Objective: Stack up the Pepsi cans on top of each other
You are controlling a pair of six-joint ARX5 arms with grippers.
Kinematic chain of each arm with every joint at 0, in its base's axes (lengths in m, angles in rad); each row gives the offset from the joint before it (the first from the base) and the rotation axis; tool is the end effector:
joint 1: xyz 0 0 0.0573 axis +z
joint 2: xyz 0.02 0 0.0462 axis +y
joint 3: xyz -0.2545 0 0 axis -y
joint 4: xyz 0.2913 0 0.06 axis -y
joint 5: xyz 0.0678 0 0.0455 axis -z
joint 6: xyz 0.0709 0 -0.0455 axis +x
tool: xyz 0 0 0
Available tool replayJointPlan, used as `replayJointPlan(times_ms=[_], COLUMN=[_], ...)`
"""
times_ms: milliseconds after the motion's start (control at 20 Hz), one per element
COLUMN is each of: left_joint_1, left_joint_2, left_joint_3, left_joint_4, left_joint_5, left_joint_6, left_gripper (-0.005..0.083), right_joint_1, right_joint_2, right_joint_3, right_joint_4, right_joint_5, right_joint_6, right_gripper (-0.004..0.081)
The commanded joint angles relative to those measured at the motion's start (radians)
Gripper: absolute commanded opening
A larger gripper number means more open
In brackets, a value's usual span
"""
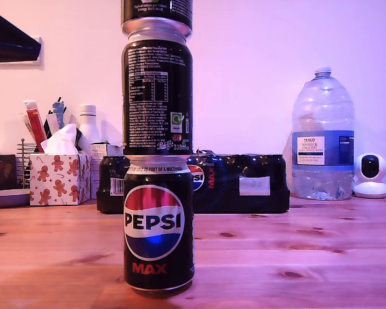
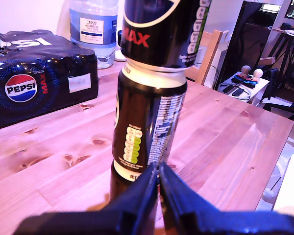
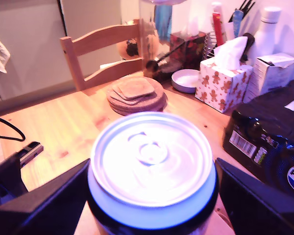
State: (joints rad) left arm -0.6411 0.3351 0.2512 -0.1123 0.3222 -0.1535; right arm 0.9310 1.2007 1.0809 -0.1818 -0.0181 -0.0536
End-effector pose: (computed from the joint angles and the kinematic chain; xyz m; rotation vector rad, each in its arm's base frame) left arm 0.1528 -0.1420 0.1962 -0.1086 0.2745 -0.9423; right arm 0.2120 0.2870 0.3243 -0.1872 0.2559 0.9496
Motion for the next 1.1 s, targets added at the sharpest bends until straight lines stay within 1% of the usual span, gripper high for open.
replayJointPlan(times_ms=[0,300,600,900,1050], left_joint_1=[-0.003,-0.003,-0.003,-0.003,-0.003], left_joint_2=[-0.003,-0.003,-0.003,-0.003,-0.003], left_joint_3=[-0.014,-0.014,-0.014,-0.014,-0.014], left_joint_4=[0.007,0.007,0.008,0.007,0.007], left_joint_5=[0.003,0.007,0.007,0.007,0.007], left_joint_6=[0.004,0.004,0.004,0.004,0.004], left_gripper=[-0.0021,-0.0021,-0.0021,-0.0021,-0.0021], right_joint_1=[0.005,0.005,0.005,0.005,0.005], right_joint_2=[-0.008,-0.009,-0.009,-0.009,-0.009], right_joint_3=[0.008,0.013,0.068,0.085,0.123], right_joint_4=[0.008,0.015,0.003,0.005,-0.014], right_joint_5=[0.003,0.002,0.002,0.002,0.002], right_joint_6=[0.0,0.0,0.0,0.0,-0.001], right_gripper=[0.0713,0.0713,0.0713,0.0713,0.0713])
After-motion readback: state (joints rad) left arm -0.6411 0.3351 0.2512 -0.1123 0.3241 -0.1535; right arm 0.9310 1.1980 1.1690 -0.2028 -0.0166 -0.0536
